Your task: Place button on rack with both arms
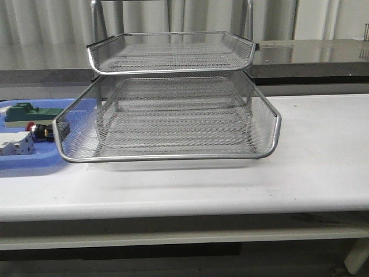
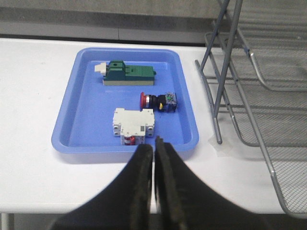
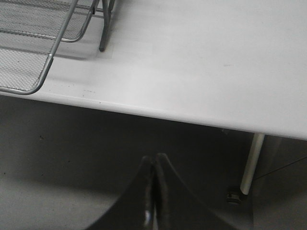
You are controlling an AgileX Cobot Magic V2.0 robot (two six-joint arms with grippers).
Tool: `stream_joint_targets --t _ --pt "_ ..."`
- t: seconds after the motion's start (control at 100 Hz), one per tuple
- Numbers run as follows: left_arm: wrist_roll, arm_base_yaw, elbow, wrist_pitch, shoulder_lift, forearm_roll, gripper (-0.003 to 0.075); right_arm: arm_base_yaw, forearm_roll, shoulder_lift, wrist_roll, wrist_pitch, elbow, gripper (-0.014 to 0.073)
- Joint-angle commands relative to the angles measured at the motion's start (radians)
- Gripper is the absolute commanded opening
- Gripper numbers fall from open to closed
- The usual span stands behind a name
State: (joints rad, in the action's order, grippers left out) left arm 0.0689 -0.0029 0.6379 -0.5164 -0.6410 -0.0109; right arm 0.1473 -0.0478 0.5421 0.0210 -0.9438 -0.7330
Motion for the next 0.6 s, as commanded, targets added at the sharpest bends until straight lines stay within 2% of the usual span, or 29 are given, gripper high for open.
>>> stream_joint_targets --t 0.0,0.18,0.36,0.59 --pt "-0.014 0.000 0.109 -0.003 -0.099 0.011 0.0004 0.000 -0.003 0.002 0.003 0.061 -0.031 -0.0068" --pt "-0.060 0.000 0.230 -0.126 -0.315 0.018 0.0004 0.000 -0.003 0.002 0.003 0.061 -0.031 -0.0068" --pt "-0.081 0.000 0.286 -0.198 -0.477 0.022 0.0004 0.000 -0.003 0.002 0.003 0.061 -0.031 -0.0068" --pt "-0.085 0.000 0.304 -0.219 -0.548 0.022 0.0017 0.000 -0.003 0.002 0.003 0.061 -0.031 -0.0068"
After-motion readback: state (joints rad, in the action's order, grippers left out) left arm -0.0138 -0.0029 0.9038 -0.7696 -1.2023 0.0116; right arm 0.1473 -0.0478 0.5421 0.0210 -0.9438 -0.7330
